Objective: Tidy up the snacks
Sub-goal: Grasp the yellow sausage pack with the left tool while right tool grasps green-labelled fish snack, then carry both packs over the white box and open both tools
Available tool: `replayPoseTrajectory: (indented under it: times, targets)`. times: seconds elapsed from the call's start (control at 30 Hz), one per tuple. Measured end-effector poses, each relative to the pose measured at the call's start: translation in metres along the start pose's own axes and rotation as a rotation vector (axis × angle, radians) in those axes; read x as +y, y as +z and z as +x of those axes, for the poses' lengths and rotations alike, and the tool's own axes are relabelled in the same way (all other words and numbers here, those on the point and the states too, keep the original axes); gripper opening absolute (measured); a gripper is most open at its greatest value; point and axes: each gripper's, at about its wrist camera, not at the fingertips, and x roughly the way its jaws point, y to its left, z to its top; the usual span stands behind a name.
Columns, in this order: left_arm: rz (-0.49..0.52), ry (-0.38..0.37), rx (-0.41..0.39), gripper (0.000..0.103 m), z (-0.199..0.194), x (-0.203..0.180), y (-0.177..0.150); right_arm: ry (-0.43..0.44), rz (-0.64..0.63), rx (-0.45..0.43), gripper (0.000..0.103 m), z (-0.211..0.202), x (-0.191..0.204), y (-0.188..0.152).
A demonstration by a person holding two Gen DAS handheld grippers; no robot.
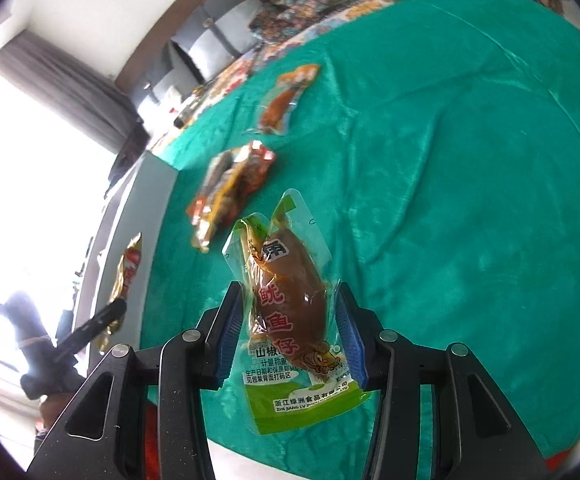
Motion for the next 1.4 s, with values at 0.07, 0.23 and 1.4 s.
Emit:
replayPoseTrajectory:
  times: [0.07, 0.23, 1.4]
  targets:
    - [-0.031, -0.023, -0.015, 0.048, -0.011, 0.006, 0.004, 0.009, -0.024, 0.002, 0.047, 0.003, 0.012, 0.004]
    - [-0.104, -0.084, -0.101, 0.048, -0.055, 0.028, 0.014, 0.043, -0.067, 0.006, 0.047, 0.009, 0.043, 0.010]
    - [-0.337, 0.240, -0.243, 0.094, -0.139, 0.188, -0.010, 0.135, -0.559, 0.125, 0.072, 0.145, 0.295, -0.021]
